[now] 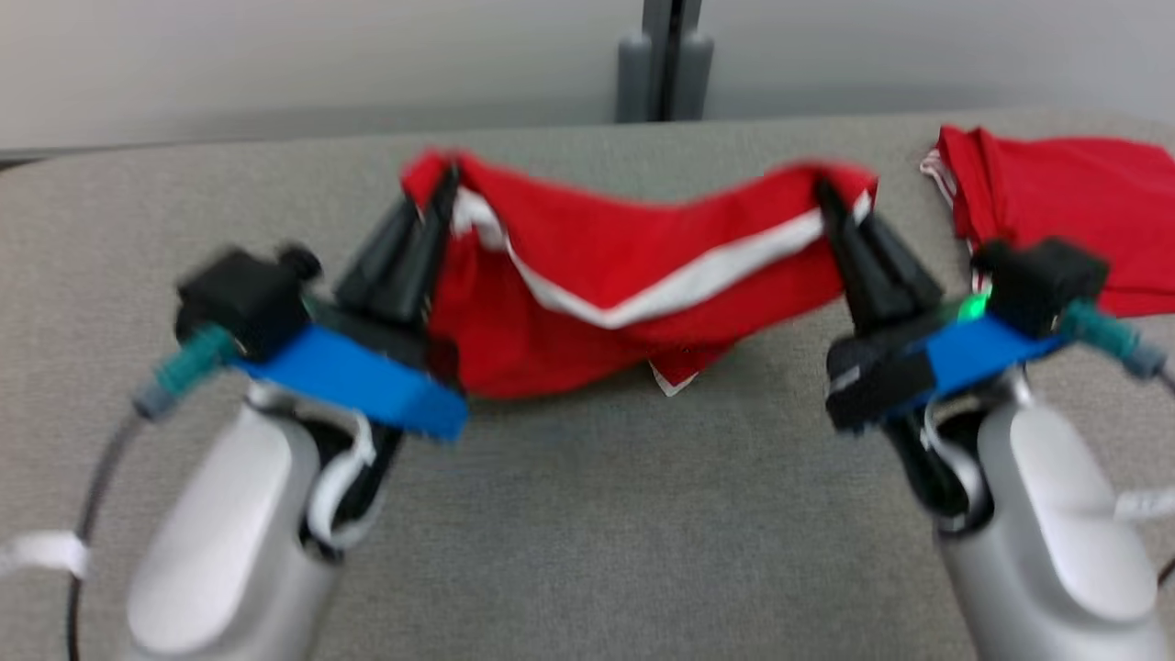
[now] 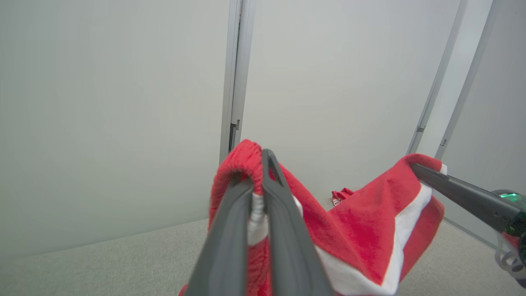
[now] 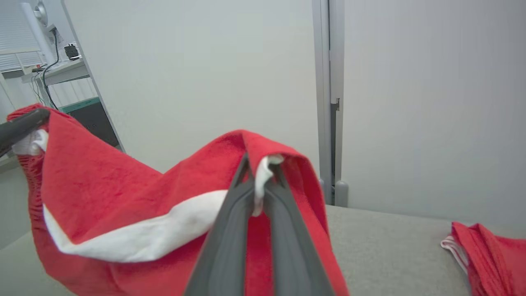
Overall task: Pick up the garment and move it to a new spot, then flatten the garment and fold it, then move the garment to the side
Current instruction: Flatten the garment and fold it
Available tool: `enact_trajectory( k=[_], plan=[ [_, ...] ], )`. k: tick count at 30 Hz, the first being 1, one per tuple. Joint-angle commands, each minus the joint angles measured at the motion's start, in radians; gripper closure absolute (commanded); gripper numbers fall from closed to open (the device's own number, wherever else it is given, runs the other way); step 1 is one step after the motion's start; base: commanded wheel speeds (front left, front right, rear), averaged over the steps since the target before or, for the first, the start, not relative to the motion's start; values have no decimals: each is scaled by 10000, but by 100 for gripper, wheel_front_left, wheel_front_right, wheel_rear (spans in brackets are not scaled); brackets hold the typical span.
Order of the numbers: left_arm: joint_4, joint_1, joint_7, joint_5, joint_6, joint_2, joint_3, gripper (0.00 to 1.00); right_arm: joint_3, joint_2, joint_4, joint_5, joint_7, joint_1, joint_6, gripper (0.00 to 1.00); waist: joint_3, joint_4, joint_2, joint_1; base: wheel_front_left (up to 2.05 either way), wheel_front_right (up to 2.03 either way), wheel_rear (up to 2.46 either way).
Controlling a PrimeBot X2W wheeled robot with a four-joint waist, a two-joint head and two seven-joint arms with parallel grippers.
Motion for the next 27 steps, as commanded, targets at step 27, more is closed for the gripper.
enact_trajectory(
  k=[27],
  plan=[
    [4846, -9907, -1418, -1596, -154, 312, -1058, 100, -484, -237, 5803, 979, -789, -10075, 5, 100, 3275, -258, -1, -1, 0, 0, 0]
  ],
)
